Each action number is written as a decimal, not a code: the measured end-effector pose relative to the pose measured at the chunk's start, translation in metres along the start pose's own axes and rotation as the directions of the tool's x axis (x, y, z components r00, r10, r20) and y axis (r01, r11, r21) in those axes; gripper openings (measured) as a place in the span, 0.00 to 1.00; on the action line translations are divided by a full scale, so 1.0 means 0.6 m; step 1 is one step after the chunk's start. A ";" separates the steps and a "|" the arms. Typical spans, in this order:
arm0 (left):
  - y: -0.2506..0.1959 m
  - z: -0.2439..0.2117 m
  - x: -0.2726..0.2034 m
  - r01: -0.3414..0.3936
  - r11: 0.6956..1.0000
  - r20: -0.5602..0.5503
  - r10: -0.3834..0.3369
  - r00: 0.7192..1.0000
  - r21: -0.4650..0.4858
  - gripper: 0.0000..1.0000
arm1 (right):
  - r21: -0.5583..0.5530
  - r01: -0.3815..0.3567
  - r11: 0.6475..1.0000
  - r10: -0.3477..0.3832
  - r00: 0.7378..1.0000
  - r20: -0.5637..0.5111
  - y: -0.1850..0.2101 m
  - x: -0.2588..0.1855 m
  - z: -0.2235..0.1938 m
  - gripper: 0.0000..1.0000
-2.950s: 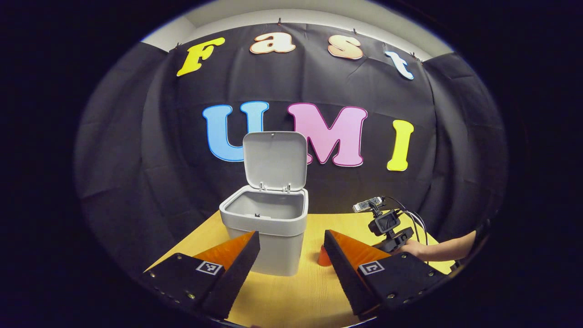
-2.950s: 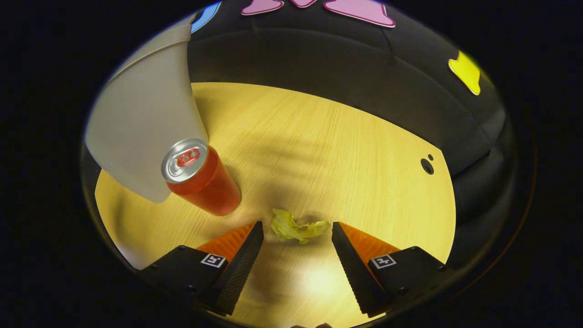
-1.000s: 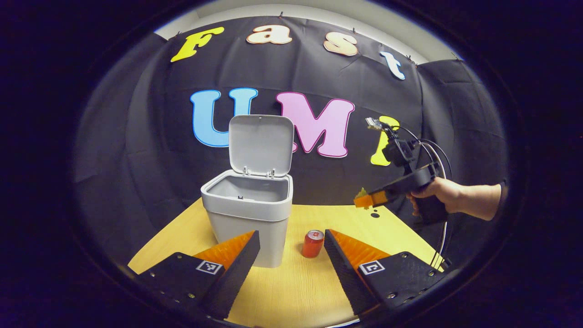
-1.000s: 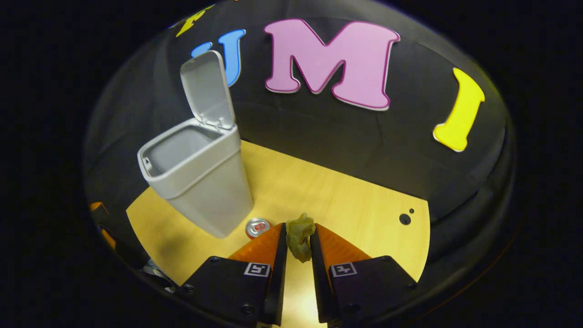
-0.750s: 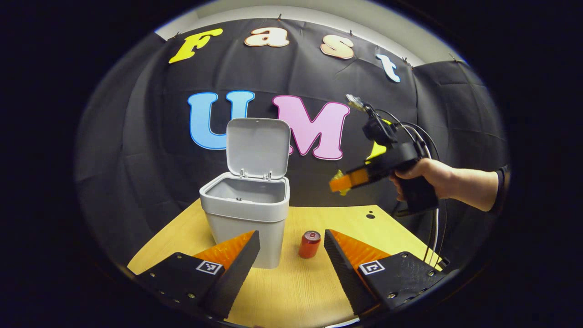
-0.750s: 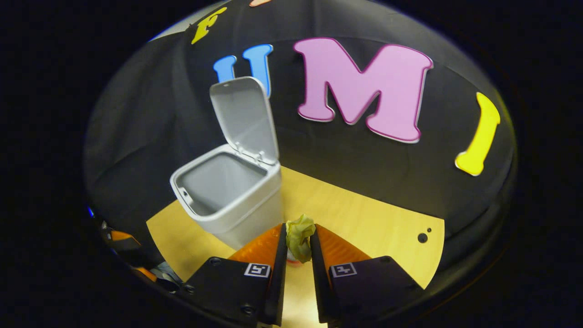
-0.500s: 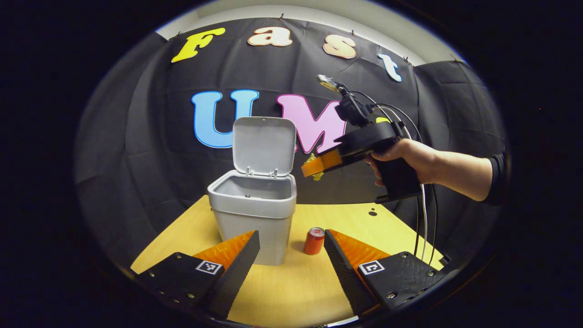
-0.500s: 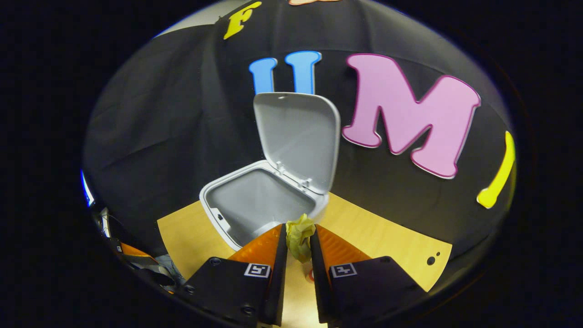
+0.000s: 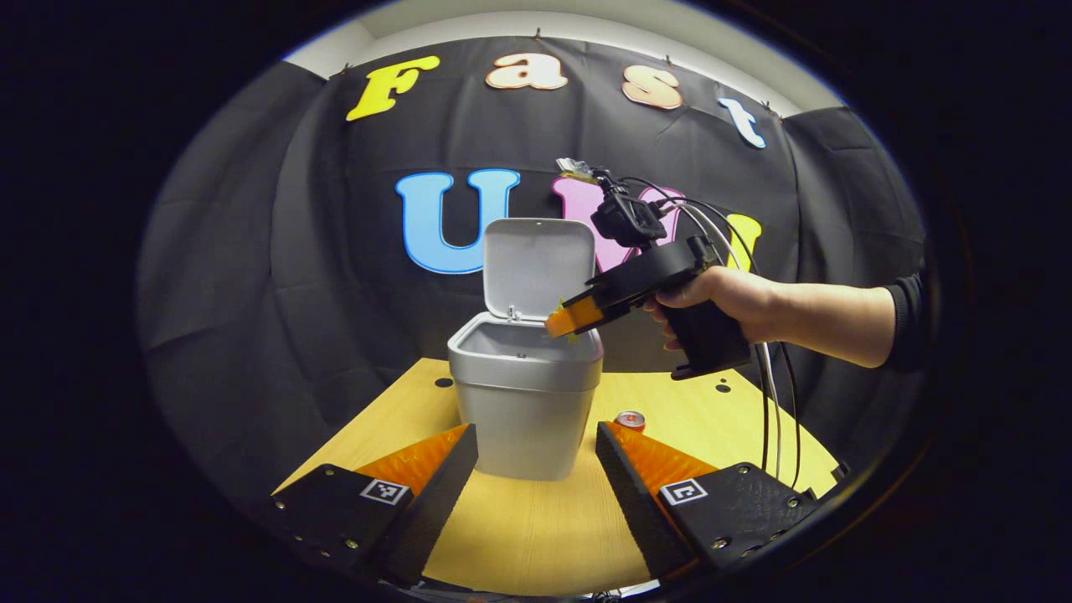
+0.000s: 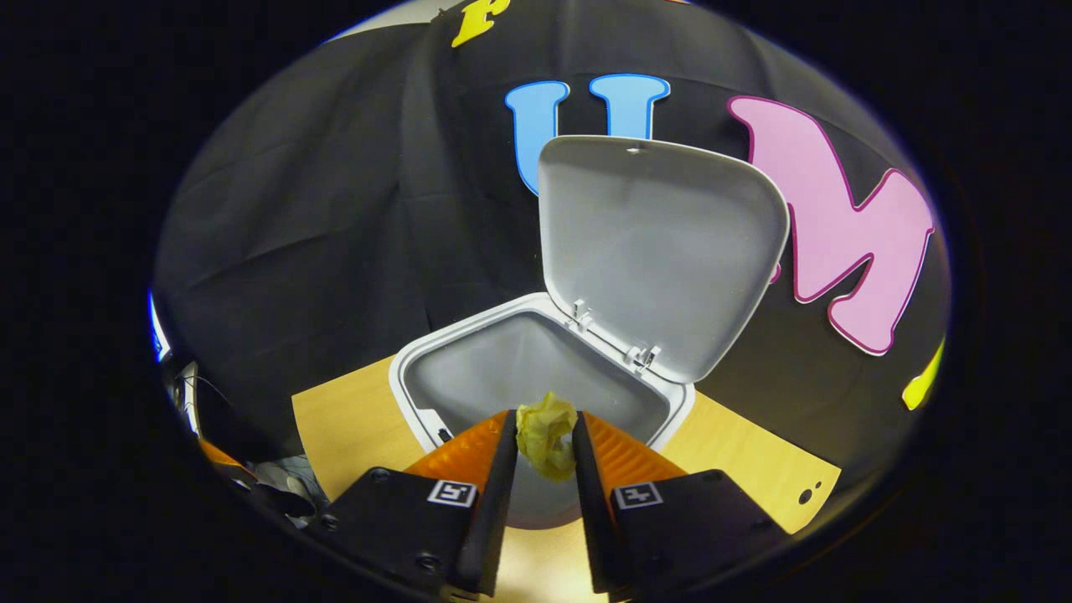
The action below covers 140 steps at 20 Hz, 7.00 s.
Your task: Press the lid of the desktop garbage bin to open it, pick up the crumpled paper on the desktop and throw it into the bin, then pick up the pop can on the desktop and drop it into the bin, and finally close the garbage bin lid.
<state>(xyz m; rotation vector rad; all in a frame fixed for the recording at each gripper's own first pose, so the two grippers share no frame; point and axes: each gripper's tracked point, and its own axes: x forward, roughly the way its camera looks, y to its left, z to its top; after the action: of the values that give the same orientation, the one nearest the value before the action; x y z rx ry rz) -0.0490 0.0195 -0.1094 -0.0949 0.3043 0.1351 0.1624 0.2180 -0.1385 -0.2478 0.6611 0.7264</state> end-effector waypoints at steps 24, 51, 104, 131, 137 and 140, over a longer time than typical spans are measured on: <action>-0.165 -0.170 0.214 0.288 0.948 -0.068 -0.281 0.957 0.138 0.94 | 0.310 0.532 0.788 -0.614 0.712 0.340 -0.275 -0.295 -0.079 0.98; -0.304 -0.327 0.531 0.259 0.957 -0.083 -0.250 0.965 0.127 0.94 | 0.411 0.584 0.700 -0.684 0.714 0.152 -0.284 -0.252 -0.473 0.98; -0.197 0.265 0.326 0.173 0.971 0.238 -0.209 0.948 0.166 0.84 | 0.369 0.548 0.751 -0.649 0.717 0.254 -0.225 -0.448 -0.227 0.98; 0.014 0.173 0.423 0.016 0.998 0.103 -0.022 0.994 0.066 0.87 | 0.343 0.571 0.746 -0.656 0.720 0.226 -0.211 -0.411 -0.222 0.98; 0.015 0.205 0.403 -0.022 0.993 0.141 0.006 0.990 0.113 0.88 | 0.347 0.576 0.740 -0.662 0.715 0.224 -0.211 -0.424 -0.233 0.98; 0.006 0.254 0.390 -0.016 0.990 0.192 -0.011 0.981 0.137 0.88 | 0.361 0.581 0.730 -0.672 0.708 0.219 -0.214 -0.435 -0.239 0.98</action>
<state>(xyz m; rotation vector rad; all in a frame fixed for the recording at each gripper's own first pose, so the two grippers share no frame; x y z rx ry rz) 0.2161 0.0678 -0.0365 0.0557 0.1199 0.1243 0.0374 -0.0763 -0.0845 -0.0816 0.2951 -0.0072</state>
